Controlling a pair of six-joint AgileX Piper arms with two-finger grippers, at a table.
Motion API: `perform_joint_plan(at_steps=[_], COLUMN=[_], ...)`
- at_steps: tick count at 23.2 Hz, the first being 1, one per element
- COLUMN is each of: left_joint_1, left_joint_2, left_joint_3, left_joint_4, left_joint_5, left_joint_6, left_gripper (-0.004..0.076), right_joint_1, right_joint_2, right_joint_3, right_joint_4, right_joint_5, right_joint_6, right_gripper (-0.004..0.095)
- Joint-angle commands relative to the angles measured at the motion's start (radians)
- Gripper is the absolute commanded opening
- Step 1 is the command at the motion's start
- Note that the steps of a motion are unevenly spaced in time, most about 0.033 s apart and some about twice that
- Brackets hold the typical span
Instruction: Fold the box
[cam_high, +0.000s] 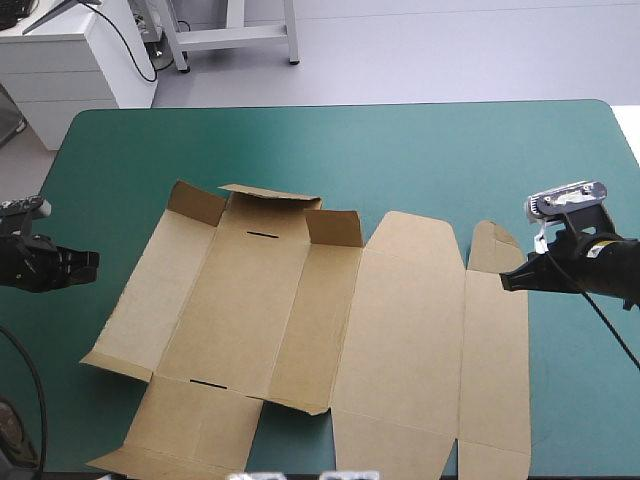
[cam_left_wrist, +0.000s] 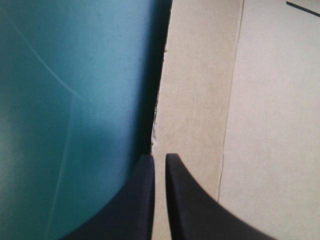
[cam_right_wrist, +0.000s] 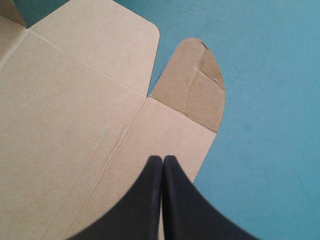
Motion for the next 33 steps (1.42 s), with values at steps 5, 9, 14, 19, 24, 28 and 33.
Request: perform_joint_plan(at_steps=[5,9,14,19,24,28,33], left_joint_1=[-0.003,-0.003,-0.011,-0.067,-0.163,-0.215,-0.252], left_joint_2=[-0.016,0.025,0.084,0.139,0.203,0.213,0.213], left_joint_3=[-0.034,-0.019,0.059,0.084,0.084,0.084,0.084], left_joint_4=[-0.013,-0.033,-0.040,-0.081,-0.086,-0.084,-0.071], left_joint_5=[0.070,0.072,0.077,0.077,0.077,0.077,0.077], left_joint_6=[-0.010,-0.041,0.006,0.054,0.054,0.054,0.041], left_gripper=[0.0500,0.0527,0.0515,0.0493,0.0491,0.0491,0.0358], right_joint_1=[-0.008,-0.008,-0.008,-0.008,-0.008,-0.008,-0.008], right_joint_2=[-0.004,-0.004,-0.004,0.004,0.015,0.015,0.015], right_joint_3=[-0.021,-0.008,-0.008,-0.008,-0.008,-0.008,-0.008], right_joint_4=[0.029,0.047,0.047,0.047,0.051,0.051,0.051], right_joint_5=[-0.062,-0.076,-0.077,-0.084,-0.079,-0.077,-0.077], right_joint_6=[-0.023,-0.023,-0.025,-0.023,-0.023,-0.023,-0.023], right_gripper=[-0.0021,-0.0021,-0.0021,-0.0021,-0.0021,-0.0021,-0.0021])
